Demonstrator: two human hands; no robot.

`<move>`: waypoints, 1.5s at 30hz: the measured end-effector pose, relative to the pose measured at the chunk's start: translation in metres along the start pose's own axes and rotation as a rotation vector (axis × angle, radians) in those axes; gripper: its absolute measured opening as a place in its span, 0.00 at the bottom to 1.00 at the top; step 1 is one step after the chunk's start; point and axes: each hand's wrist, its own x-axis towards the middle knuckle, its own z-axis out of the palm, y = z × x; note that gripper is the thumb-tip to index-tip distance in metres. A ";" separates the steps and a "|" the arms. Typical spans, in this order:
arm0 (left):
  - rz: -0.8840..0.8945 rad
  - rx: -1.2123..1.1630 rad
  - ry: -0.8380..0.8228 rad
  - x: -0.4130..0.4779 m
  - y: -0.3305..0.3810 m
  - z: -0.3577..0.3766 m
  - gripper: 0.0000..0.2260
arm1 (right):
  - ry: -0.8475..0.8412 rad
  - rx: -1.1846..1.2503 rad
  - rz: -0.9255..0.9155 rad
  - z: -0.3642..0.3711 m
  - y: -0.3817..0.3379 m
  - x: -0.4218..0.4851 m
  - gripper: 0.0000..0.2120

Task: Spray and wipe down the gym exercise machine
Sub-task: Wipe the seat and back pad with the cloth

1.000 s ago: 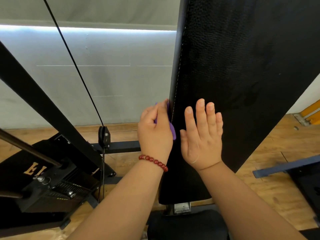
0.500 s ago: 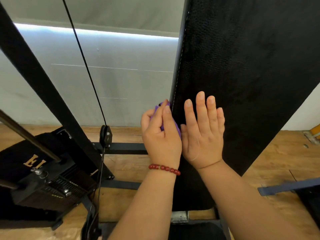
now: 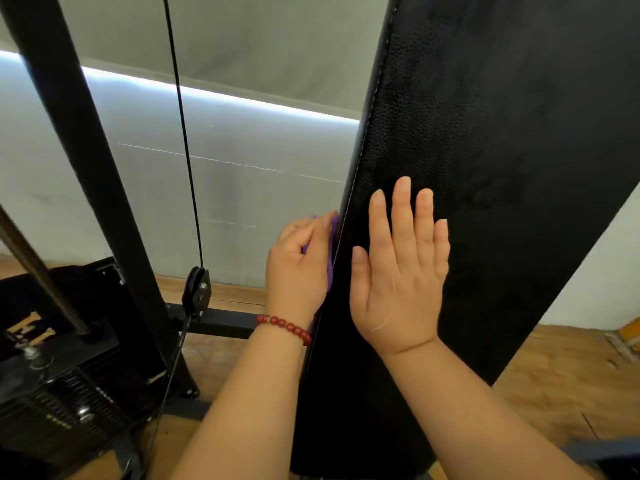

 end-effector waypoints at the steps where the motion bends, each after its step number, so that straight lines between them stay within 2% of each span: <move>1: 0.002 -0.007 -0.014 0.002 0.000 -0.001 0.09 | 0.003 -0.009 0.021 0.000 -0.004 0.000 0.26; 6: 0.153 -0.116 -0.016 0.019 0.013 0.005 0.09 | 0.033 -0.039 0.076 0.006 -0.014 -0.001 0.27; 12: 0.038 -0.089 -0.123 0.011 -0.023 -0.003 0.09 | 0.089 -0.063 0.064 0.014 -0.013 -0.005 0.26; 18: 0.094 -0.146 -0.105 0.015 -0.015 -0.003 0.08 | 0.105 -0.059 0.042 0.015 -0.012 -0.008 0.26; 23: -0.034 -0.070 -0.166 -0.004 -0.043 -0.013 0.17 | 0.121 -0.065 0.036 0.015 -0.014 -0.009 0.25; 27: 0.041 -0.106 -0.085 0.007 -0.025 -0.007 0.09 | 0.107 -0.062 0.037 0.014 -0.014 -0.012 0.26; 31: 0.141 -0.106 -0.057 0.025 -0.007 0.003 0.10 | 0.109 -0.058 0.042 0.015 -0.015 -0.014 0.26; 38: 0.001 -0.035 -0.139 -0.008 -0.042 -0.016 0.10 | 0.120 -0.052 0.055 0.017 -0.016 -0.019 0.25; 43: 0.094 -0.050 -0.060 0.010 -0.028 -0.006 0.09 | 0.072 -0.008 0.079 0.020 -0.019 -0.041 0.26; 45: 0.069 -0.075 -0.088 0.011 -0.031 -0.003 0.10 | 0.051 -0.011 0.071 0.022 -0.018 -0.052 0.26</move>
